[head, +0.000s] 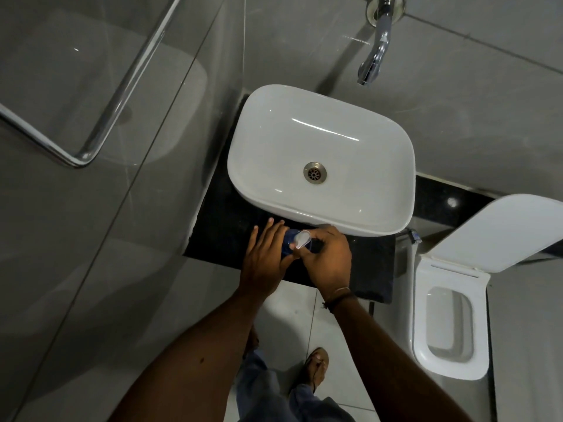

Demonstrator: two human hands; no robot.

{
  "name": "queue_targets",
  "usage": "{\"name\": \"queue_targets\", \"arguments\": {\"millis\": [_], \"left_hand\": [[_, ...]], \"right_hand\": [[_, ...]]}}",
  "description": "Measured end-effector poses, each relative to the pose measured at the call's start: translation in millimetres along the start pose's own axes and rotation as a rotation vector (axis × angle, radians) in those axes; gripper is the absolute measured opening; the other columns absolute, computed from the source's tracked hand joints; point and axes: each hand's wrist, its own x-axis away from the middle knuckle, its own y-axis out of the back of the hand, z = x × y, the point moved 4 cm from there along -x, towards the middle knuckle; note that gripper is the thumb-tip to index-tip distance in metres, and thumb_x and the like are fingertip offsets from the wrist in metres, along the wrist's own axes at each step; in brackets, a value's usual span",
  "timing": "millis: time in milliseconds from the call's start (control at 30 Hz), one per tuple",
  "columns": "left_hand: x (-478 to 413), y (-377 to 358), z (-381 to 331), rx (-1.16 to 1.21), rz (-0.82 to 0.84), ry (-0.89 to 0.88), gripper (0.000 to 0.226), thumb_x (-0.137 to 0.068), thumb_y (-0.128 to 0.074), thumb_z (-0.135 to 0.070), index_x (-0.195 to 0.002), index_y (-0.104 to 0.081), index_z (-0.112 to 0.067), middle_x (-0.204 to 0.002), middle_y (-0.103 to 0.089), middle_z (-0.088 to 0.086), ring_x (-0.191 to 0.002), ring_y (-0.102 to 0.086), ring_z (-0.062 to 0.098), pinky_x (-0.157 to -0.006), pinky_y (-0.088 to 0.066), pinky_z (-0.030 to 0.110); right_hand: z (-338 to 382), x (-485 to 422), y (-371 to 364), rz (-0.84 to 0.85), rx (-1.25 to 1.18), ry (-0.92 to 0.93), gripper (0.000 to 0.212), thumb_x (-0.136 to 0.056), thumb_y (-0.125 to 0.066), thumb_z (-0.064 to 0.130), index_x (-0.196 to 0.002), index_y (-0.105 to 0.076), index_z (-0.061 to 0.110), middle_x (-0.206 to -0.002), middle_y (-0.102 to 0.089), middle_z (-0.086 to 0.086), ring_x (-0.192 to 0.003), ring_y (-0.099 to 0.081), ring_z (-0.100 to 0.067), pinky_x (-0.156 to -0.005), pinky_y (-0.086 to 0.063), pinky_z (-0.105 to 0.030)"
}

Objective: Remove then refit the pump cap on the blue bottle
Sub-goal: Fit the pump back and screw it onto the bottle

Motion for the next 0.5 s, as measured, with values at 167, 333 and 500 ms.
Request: {"name": "queue_targets", "arguments": {"millis": [167, 333, 500], "left_hand": [[0, -2, 1, 0.002, 0.019, -0.002, 0.063, -0.103, -0.043, -0.052, -0.144, -0.05, -0.005, -0.151, -0.055, 0.013, -0.152, -0.034, 0.028, -0.125, -0.024, 0.054], [1, 2, -1, 0.038, 0.032, 0.007, 0.073, -0.106, -0.008, -0.049, -0.146, -0.048, -0.003, -0.152, -0.052, 0.015, -0.152, -0.033, 0.029, -0.125, -0.023, 0.056], [0, 3, -2, 0.005, 0.063, 0.036, 0.061, -0.102, -0.034, -0.045, -0.147, -0.048, -0.005, -0.154, -0.052, 0.012, -0.153, -0.031, 0.027, -0.127, -0.02, 0.053]], "right_hand": [[1, 2, -2, 0.004, 0.04, -0.051, 0.034, -0.079, -0.089, 0.034, -0.11, -0.078, 0.026, -0.112, -0.073, 0.003, -0.112, -0.067, -0.024, -0.096, -0.061, -0.041], [6, 11, 19, 0.049, -0.012, -0.021, 0.087, -0.057, -0.093, 0.059, -0.134, -0.067, 0.029, -0.122, -0.071, 0.008, -0.109, -0.067, -0.009, -0.095, -0.057, -0.022], [22, 14, 36, -0.029, 0.03, 0.026, 0.066, -0.062, -0.094, 0.054, -0.12, -0.075, 0.03, -0.103, -0.077, 0.009, -0.094, -0.072, -0.009, -0.085, -0.063, -0.027]]}}
